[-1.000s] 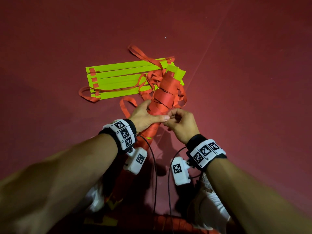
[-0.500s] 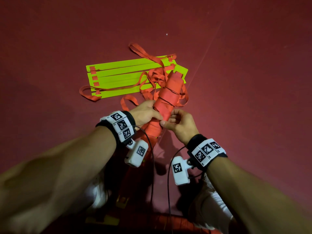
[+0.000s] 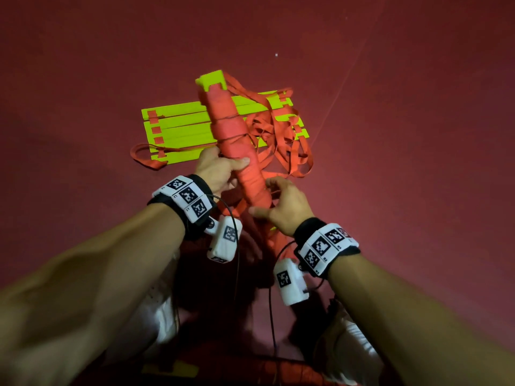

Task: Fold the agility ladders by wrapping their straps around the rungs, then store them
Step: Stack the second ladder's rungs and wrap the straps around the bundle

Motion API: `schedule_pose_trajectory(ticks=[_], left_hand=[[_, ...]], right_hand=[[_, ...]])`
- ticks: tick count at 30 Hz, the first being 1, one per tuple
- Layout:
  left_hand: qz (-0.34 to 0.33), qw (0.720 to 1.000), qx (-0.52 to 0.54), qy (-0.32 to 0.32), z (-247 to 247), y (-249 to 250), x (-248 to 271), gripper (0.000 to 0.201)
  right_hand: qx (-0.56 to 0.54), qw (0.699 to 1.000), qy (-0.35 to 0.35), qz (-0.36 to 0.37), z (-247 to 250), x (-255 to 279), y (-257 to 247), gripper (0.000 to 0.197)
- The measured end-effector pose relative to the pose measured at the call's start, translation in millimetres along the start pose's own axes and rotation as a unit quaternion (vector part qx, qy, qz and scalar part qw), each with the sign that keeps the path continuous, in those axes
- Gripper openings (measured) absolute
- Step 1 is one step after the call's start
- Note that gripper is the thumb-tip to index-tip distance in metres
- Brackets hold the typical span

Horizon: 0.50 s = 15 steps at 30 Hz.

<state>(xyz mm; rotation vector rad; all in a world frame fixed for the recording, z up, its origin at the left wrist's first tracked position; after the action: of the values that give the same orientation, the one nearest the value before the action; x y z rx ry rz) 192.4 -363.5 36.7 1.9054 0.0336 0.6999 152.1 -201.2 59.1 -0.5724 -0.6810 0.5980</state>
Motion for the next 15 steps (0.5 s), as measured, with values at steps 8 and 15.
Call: schedule_pose_trajectory(ticks=[8,15], left_hand=[[0.143,0.959,0.184,0.163,26,-85,16,0.031],[0.208,0.939,0.213,0.172,43,-152,37,0.021]], right_hand=[[0.162,0.981,-0.093,-0.048,-22,-15,31,0.061],[0.254,0.945,-0.202,-0.044,-61,-17,57,0.052]])
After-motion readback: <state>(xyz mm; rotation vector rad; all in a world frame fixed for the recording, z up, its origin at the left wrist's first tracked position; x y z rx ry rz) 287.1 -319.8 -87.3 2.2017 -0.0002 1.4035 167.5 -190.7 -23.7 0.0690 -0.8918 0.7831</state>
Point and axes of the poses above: each hand's wrist, its own x-axis away from the middle knuckle, its own z-axis out of the back of the hand, y = z × x, the point moved 6 cm from there along -x, towards the middle knuckle, and after that the axes turned 12 degrees about -y, right-handed, at the moved point
